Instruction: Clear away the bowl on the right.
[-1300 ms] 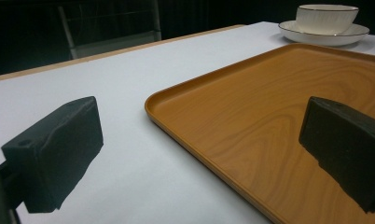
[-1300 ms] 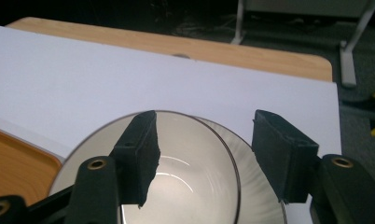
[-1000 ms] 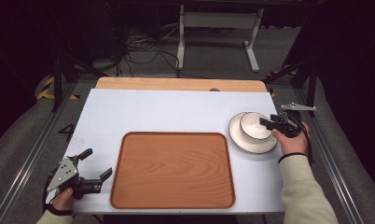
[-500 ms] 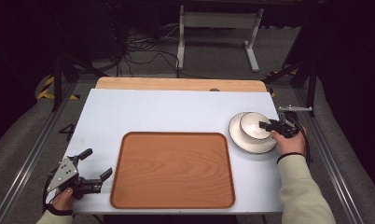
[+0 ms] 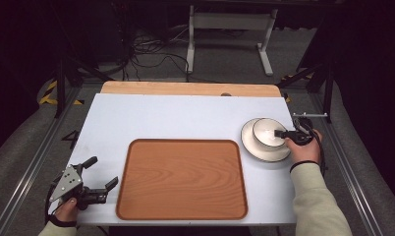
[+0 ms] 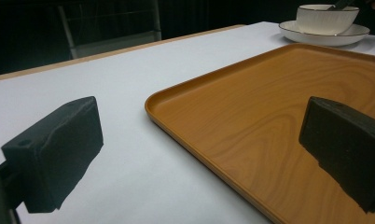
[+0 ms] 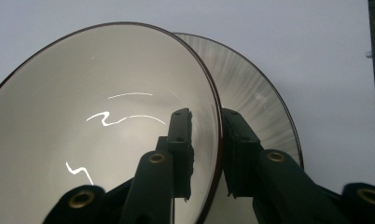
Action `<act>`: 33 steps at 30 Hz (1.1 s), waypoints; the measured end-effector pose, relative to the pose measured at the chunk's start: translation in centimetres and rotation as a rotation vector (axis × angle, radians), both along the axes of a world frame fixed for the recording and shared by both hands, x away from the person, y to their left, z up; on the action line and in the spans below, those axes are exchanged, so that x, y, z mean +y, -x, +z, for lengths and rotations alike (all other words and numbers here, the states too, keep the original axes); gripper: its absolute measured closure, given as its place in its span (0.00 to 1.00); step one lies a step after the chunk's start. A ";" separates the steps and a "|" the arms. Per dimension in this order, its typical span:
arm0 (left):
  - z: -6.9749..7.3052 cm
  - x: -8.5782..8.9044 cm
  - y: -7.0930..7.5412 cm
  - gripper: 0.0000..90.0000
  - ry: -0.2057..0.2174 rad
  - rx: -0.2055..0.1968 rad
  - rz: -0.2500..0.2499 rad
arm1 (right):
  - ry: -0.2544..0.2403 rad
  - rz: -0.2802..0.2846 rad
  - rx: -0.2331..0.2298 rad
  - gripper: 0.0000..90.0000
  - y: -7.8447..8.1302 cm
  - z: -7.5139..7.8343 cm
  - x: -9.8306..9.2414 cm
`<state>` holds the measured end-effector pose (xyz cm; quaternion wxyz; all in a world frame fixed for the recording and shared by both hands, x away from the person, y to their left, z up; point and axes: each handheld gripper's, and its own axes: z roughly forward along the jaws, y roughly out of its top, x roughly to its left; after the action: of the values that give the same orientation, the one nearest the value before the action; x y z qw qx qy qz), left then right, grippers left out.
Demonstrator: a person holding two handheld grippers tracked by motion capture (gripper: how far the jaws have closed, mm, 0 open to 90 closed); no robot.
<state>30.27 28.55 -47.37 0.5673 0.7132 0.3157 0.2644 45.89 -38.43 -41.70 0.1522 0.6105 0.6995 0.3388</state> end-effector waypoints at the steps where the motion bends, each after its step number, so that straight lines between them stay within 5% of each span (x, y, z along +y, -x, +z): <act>1: 0.0 0.0 0.0 0.00 0.001 0.001 0.000 | -0.012 -0.011 0.006 0.87 0.0 0.0 0.0; 18: 0.0 0.0 0.0 0.00 0.002 0.002 0.002 | -0.029 -0.101 0.045 0.92 0.2 0.3 0.3; 21: 0.0 0.0 0.0 0.00 0.003 0.002 0.003 | -0.058 -0.113 0.049 0.92 0.4 0.7 0.3; 26: 0.0 0.1 -0.2 0.00 0.000 0.016 -0.002 | -0.026 -0.133 0.068 0.92 0.7 1.4 0.8; 33: 0.0 0.1 -0.2 0.00 0.003 0.019 -0.007 | -0.047 -0.128 0.069 0.92 1.4 2.7 1.3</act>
<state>30.45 28.63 -47.33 0.5661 0.7160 0.3190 0.2553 44.48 -37.10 -39.03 0.1351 0.6688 0.6556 0.3235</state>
